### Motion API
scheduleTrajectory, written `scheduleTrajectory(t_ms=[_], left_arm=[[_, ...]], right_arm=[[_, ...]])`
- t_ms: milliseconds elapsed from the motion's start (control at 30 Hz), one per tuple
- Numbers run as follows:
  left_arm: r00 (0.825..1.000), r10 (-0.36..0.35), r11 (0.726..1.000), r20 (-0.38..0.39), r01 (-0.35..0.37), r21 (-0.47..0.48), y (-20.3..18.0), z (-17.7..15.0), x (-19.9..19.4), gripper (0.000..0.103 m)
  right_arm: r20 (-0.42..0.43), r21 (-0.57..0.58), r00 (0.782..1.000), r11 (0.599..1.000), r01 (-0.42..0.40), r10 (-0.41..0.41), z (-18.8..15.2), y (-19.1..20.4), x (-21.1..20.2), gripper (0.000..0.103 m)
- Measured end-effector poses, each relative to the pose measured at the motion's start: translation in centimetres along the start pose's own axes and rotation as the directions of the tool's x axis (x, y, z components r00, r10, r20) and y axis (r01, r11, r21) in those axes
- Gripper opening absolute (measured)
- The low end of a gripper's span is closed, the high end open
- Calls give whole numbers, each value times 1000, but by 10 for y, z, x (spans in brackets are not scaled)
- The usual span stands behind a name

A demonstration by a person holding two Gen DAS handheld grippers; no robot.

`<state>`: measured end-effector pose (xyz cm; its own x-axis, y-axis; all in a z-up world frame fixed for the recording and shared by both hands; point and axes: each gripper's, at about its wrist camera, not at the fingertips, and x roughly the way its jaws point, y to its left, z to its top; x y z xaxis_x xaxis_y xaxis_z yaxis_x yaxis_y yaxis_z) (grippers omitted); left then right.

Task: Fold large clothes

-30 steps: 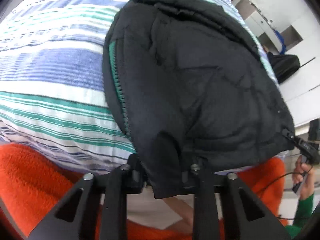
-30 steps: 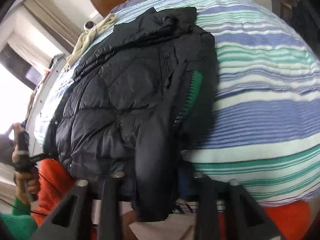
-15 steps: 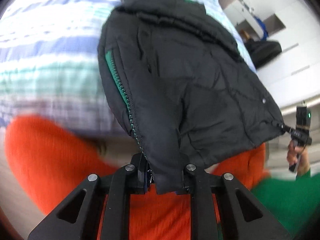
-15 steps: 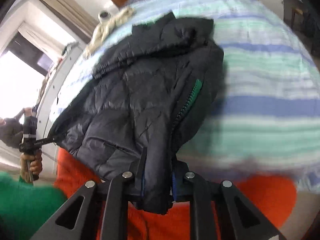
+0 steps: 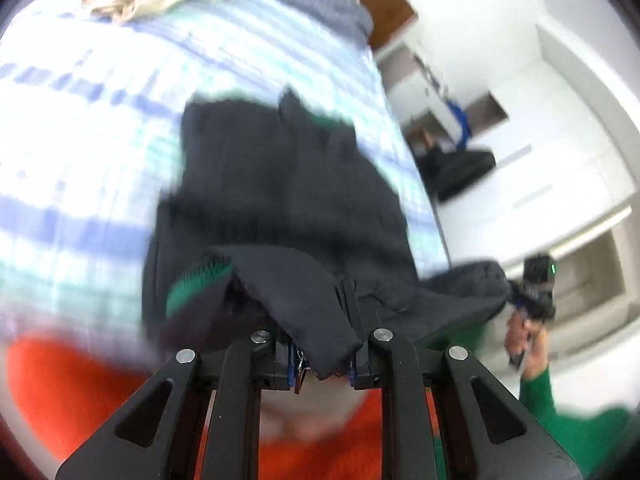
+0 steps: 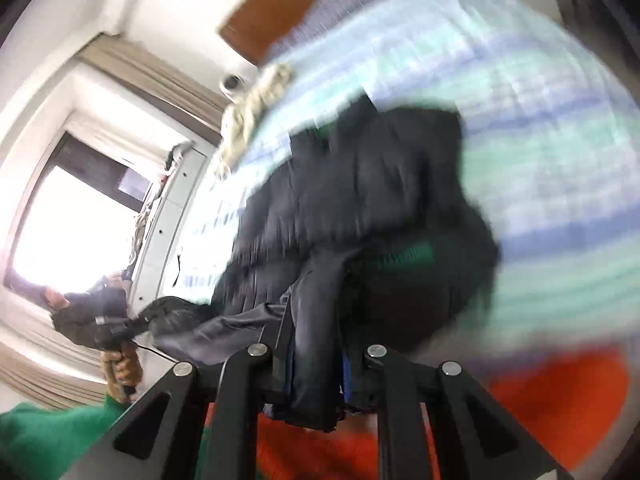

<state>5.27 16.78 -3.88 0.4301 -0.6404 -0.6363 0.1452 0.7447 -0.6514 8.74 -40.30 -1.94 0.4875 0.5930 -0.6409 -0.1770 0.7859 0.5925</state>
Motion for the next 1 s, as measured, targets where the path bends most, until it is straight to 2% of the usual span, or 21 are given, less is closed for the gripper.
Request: scheduleTrajectory(t_ms=[100,133,200,233,300,367,400,433,467,500,533,567,600,667,733,767,800,833,900,967,1000], left_arm=[[995,59,998,74,-60,6,5,59,54,17],[993,84,996,88,-86,17,3,62,63,19],[978,175,981,110,-183,62,4,87,103,25],[976,194,977,99,-201,67,10,90,115,31],[968,248,966,41,-250,60,18,96,148,33],[963,267,963,-11,-267,33,26,104,158,33],[968,247,969,-33,-247,-8,28,108,154,33],[976,216,975,-41,-217,-37,28,114,146,39],[984,173,983,-39,-175,-55,26,116,136,44],[994,108,992,-24,-109,-66,23,117,122,57],[997,72,995,-13,-73,-69,24,119,115,77],[999,41,997,24,-40,-59,21,119,99,86],[997,48,998,52,-45,-45,18,119,92,97],[990,92,995,107,-96,28,13,118,73,98],[985,149,981,91,-159,110,13,115,76,99],[978,200,965,64,-208,162,15,110,85,99],[966,258,942,30,-258,214,18,103,98,99],[957,291,929,12,-285,237,19,99,107,99],[920,387,886,-60,-353,300,29,82,138,99],[890,452,849,-59,-410,333,30,70,151,98],[881,470,833,-41,-429,349,28,64,154,88]], right_arm=[[56,3,998,1000,10,-10,45,-20,40,16],[78,42,997,999,16,-19,61,-36,60,16],[83,86,996,996,37,-44,75,-62,96,16],[93,129,994,991,47,-59,78,-81,115,17],[87,198,994,979,44,-63,77,-114,143,18],[95,305,995,952,-38,9,73,-141,165,20],[127,377,990,920,-106,62,69,-153,166,21],[149,427,984,891,-156,101,66,-159,161,25],[157,445,979,875,-189,132,61,-157,151,35],[164,445,972,867,-224,167,63,-155,144,44],[174,432,963,863,-261,204,66,-152,135,70],[190,411,954,863,-293,233,69,-147,124,96],[209,382,949,874,-301,236,75,-141,111,103],[221,313,953,910,-271,208,82,-129,88,103],[178,205,979,970,-132,96,88,-113,76,103],[142,121,990,993,-10,-7,89,-102,78,103],[101,22,989,994,108,-110,88,-90,87,103],[63,-63,982,981,182,-178,83,-81,99,103],[11,-156,973,960,231,-232,71,-71,125,103],[-11,-202,956,937,286,-294,62,-69,147,103],[-26,-206,939,921,331,-343,59,-69,162,102]])
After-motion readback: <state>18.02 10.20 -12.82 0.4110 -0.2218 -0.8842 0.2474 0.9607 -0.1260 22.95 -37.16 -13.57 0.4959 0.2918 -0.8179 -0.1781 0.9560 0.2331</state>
